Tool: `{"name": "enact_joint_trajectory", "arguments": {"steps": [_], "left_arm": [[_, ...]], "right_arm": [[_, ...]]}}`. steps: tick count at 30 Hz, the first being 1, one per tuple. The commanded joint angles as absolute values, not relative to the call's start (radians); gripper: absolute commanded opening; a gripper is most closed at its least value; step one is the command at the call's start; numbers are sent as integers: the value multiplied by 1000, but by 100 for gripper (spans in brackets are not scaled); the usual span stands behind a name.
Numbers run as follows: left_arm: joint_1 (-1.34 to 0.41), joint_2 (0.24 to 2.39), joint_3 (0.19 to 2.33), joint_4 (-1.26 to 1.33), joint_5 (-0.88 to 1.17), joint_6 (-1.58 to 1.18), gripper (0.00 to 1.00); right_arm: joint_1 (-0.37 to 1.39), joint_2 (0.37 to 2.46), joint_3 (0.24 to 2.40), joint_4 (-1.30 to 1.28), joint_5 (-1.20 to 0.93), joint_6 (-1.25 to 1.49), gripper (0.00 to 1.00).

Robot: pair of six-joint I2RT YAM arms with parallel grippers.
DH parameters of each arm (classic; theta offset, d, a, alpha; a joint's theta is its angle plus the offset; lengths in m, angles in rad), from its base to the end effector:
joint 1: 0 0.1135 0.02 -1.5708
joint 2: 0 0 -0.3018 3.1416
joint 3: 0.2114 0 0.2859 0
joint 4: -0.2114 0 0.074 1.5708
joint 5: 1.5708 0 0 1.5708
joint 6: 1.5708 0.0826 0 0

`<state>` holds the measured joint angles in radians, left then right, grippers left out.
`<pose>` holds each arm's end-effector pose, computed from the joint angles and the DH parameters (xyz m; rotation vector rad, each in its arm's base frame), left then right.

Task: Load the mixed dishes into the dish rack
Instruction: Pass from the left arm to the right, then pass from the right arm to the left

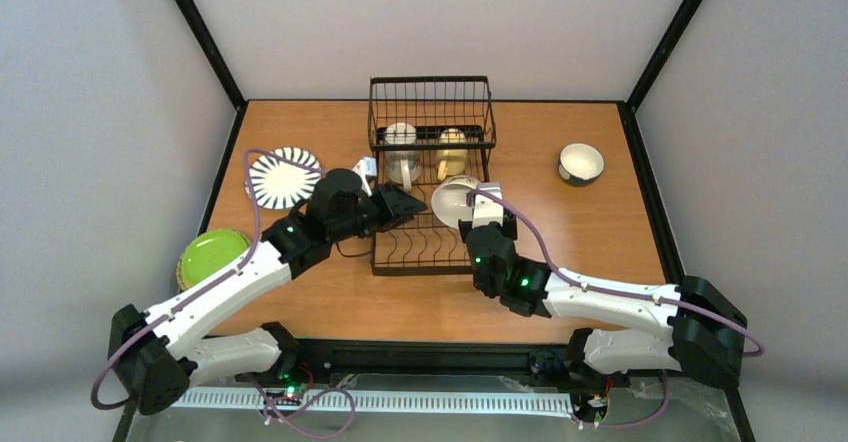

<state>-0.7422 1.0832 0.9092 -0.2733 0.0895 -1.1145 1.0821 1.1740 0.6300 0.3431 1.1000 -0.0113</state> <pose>0.2199 -0.2117 0.3232 -0.3552 2.2300 -1.1980 0.1978 0.2152 0.2763 -0.1369 1.6584 -0.1645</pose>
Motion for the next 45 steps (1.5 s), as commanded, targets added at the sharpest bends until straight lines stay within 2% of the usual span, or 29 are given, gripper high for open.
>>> {"name": "enact_joint_trajectory", "arguments": {"steps": [1, 18, 30, 45], "left_arm": [[-705, 1071, 866, -100, 267, -1305, 100], [-649, 1112, 755, 114, 354, -1561, 100], [-650, 1159, 819, 53, 388, -1659, 100], [-649, 1214, 911, -39, 335, -1708, 100]], "right_arm": [[1110, 1181, 620, 456, 1163, 8, 2], [1138, 1163, 585, 484, 1200, -9, 2], [1137, 1209, 555, 756, 1157, -245, 2], [1139, 1208, 560, 783, 1120, -304, 2]]}}
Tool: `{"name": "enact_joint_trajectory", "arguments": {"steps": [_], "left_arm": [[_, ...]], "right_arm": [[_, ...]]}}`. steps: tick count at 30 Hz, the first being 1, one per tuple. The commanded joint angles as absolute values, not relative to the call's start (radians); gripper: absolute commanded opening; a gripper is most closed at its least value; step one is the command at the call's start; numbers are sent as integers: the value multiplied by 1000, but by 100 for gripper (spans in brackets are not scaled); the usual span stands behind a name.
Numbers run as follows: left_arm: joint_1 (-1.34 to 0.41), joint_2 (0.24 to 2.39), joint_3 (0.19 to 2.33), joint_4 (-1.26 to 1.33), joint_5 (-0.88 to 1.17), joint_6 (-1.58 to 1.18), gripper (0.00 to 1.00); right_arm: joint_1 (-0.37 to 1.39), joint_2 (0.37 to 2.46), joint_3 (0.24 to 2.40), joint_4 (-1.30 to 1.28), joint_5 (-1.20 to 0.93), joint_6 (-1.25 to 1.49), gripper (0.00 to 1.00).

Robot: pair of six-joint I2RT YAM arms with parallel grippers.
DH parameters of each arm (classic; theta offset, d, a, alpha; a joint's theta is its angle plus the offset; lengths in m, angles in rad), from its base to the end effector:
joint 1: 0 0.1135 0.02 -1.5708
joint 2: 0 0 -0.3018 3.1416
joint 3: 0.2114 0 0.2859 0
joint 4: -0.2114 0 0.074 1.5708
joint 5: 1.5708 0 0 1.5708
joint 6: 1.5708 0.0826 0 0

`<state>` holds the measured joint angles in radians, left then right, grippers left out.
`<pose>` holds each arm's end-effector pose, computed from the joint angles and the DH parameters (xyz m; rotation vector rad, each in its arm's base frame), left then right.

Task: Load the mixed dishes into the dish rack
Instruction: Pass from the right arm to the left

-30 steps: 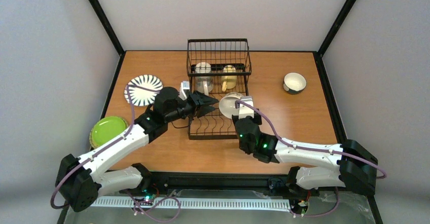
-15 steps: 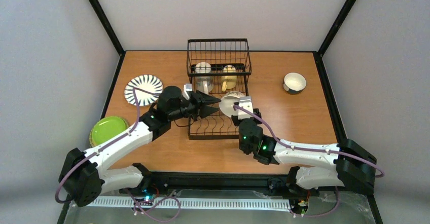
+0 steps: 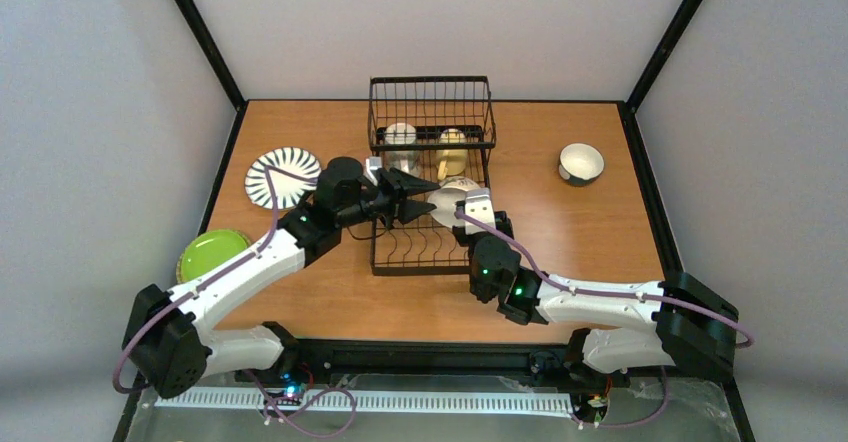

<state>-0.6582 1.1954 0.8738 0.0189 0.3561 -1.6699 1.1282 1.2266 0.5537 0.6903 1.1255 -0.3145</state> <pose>0.2498 -0.2296 0.3177 -0.8646 2.2011 -1.7502 0.1889 0.2244 0.2722 -0.2354 1.5502 -0.2331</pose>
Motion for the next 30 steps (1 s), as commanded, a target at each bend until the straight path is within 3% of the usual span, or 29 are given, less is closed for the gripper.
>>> {"name": "enact_joint_trajectory", "arguments": {"steps": [1, 30], "left_arm": [[-649, 1218, 913, -38, 330, -1713, 100], [-650, 1428, 1114, -63, 350, -1684, 99]], "right_arm": [[1139, 1205, 560, 781, 1119, -304, 2], [1139, 1212, 589, 757, 1064, -333, 2]]}}
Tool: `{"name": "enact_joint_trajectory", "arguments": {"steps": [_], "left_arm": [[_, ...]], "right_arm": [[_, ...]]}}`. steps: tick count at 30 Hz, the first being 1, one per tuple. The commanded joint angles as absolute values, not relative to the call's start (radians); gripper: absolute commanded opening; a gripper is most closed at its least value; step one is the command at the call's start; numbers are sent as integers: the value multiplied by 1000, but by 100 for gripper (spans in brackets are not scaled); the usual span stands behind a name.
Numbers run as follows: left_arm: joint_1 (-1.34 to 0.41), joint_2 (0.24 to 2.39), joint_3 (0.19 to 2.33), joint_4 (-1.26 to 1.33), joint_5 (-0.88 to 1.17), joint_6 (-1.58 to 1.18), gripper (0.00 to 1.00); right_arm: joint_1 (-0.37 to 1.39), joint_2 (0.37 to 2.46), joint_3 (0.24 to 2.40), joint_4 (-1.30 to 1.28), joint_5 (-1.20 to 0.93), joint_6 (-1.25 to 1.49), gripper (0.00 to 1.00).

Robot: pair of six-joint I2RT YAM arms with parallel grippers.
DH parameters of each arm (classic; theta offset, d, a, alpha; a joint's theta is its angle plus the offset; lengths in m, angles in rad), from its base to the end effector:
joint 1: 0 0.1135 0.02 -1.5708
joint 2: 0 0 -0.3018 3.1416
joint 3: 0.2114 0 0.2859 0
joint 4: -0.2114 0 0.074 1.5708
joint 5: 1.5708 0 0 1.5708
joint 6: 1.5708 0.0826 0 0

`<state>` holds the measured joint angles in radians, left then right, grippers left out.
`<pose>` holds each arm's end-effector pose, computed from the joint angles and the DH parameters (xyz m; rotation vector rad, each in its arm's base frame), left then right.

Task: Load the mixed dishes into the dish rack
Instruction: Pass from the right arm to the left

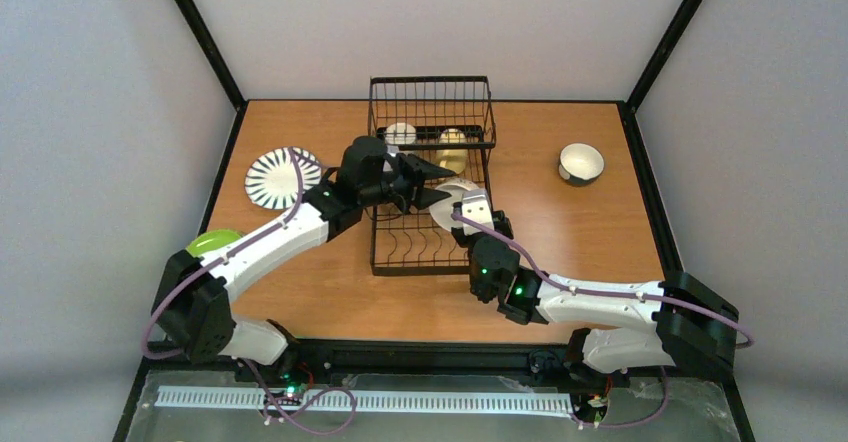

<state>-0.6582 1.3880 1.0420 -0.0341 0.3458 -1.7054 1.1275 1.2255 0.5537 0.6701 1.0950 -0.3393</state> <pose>0.2909 -0.2603 0.3156 -0.9711 2.2600 -1.6928 0.1889 0.2267 0.2703 -0.2926 1.5493 -0.2419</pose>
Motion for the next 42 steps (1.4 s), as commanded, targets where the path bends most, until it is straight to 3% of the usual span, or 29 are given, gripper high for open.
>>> {"name": "enact_joint_trajectory", "arguments": {"steps": [1, 28, 33, 38, 42], "left_arm": [[-650, 1432, 1124, -68, 353, -1681, 99], [-661, 1544, 1328, -380, 345, -1488, 91], [-662, 1555, 1327, -358, 330, -1467, 77], [-662, 1565, 1307, -319, 342, -1465, 54], [-666, 1575, 1303, -306, 346, -1463, 44]], "right_arm": [[1140, 1216, 592, 760, 1062, -337, 2], [1146, 1289, 717, 695, 1094, -456, 2], [1151, 1289, 715, 675, 1099, -445, 2], [1157, 1285, 713, 664, 1106, -436, 2], [1163, 1290, 715, 659, 1111, -437, 2]]}}
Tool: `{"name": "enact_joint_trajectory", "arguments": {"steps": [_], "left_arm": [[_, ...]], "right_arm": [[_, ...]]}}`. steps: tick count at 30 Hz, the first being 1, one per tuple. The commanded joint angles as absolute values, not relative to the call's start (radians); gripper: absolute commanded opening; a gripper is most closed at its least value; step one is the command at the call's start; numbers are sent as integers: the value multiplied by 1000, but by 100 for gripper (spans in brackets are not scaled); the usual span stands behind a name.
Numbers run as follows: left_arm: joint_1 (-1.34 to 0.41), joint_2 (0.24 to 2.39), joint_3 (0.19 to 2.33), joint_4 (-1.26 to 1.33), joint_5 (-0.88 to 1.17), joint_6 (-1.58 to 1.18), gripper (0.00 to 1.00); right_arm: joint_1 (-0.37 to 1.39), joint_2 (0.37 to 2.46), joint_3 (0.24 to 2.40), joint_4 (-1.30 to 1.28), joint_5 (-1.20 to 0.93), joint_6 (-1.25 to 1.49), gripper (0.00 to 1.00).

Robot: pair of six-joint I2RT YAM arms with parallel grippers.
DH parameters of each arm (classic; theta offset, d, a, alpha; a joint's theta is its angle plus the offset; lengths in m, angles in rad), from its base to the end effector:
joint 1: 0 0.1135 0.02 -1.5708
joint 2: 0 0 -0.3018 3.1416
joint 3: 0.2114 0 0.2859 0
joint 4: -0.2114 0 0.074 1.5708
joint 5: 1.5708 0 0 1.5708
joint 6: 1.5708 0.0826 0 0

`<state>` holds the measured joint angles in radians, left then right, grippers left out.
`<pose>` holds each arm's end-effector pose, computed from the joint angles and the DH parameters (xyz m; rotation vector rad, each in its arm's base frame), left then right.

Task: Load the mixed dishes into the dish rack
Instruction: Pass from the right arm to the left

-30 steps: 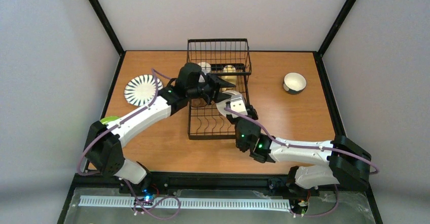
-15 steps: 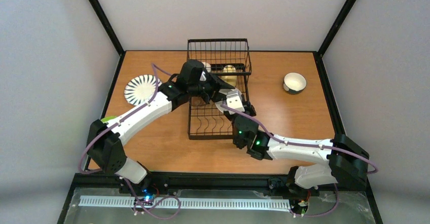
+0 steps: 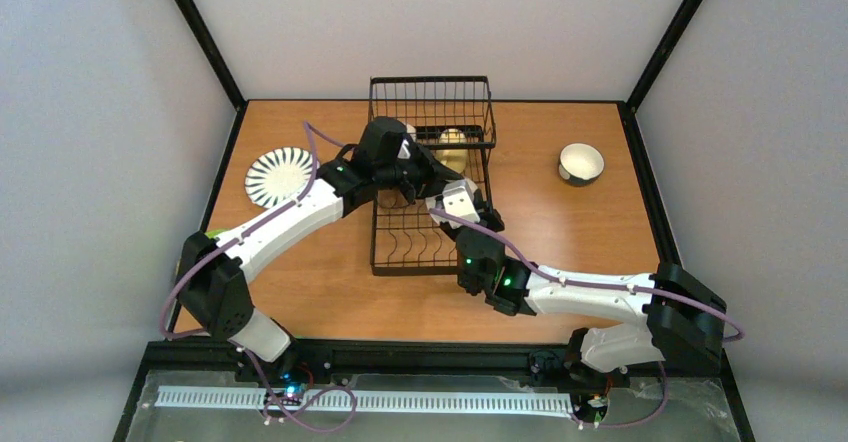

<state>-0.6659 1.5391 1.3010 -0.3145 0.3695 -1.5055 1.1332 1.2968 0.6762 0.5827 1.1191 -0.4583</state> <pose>0.3156 -0.2859 0.3282 -0.8011 2.4513 -1.4901 0.1989 0.2498 0.2861 -0.4006 1.5488 -0.3729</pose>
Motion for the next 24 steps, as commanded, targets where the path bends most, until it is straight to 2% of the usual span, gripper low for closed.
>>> {"name": "enact_joint_trajectory", "arguments": {"steps": [1, 9, 13, 17, 20, 24], "left_arm": [[-667, 1577, 1306, -305, 349, -1461, 41], [-682, 1600, 1313, -290, 368, -1451, 6], [-689, 1609, 1316, -290, 371, -1445, 0], [-692, 1616, 1319, -298, 376, -1439, 1], [-693, 1623, 1342, -339, 372, -1420, 17], [-693, 1625, 1352, -373, 370, -1401, 29]], "right_arm": [[1164, 1289, 715, 658, 1111, -437, 2], [1175, 1287, 716, 654, 1120, -448, 2], [1176, 1284, 714, 650, 1124, -446, 2], [1175, 1281, 710, 645, 1127, -442, 2], [1176, 1281, 709, 643, 1130, -442, 2], [1176, 1288, 709, 641, 1129, -448, 2]]}}
